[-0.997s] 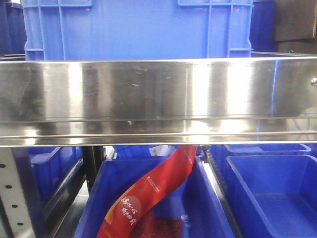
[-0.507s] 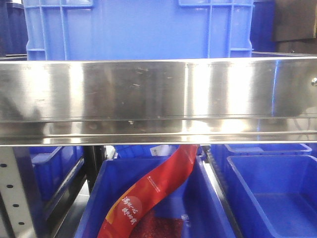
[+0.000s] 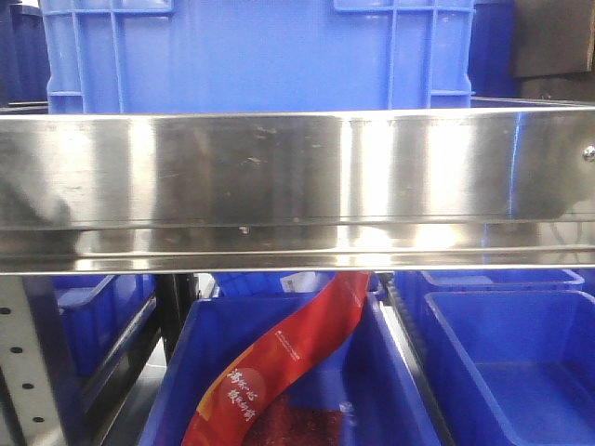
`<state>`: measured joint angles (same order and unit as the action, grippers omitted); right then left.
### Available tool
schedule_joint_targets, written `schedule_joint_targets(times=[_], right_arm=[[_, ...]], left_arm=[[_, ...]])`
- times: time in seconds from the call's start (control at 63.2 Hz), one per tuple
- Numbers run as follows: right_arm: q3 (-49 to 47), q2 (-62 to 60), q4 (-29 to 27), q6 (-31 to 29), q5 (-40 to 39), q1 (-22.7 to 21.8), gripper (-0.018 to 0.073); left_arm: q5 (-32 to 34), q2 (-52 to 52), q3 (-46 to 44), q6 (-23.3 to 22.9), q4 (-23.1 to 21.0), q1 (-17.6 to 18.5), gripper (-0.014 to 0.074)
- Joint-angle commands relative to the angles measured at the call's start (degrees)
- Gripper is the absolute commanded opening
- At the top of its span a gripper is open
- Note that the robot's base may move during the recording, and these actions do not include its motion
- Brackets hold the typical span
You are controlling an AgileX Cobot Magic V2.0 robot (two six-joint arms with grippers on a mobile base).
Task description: Grab block from conveyor and place in blue bin
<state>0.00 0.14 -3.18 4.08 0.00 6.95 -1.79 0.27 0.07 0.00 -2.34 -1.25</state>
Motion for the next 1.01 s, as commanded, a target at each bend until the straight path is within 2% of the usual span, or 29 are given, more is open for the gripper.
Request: schedule_joint_targets(times=[0.0,0.997], right_arm=[[0.0,-0.1,0.1,-0.5,-0.9,-0.2,-0.0161],[0.0,-0.1,0.1,-0.5,-0.9,-0.2,-0.0161]], left_arm=[[1.3,-0.3,-0.1,0.0,-0.4,-0.3,-0.0111],[1.3,-0.3,-0.1,0.0,-0.4,-0.3,-0.0111]])
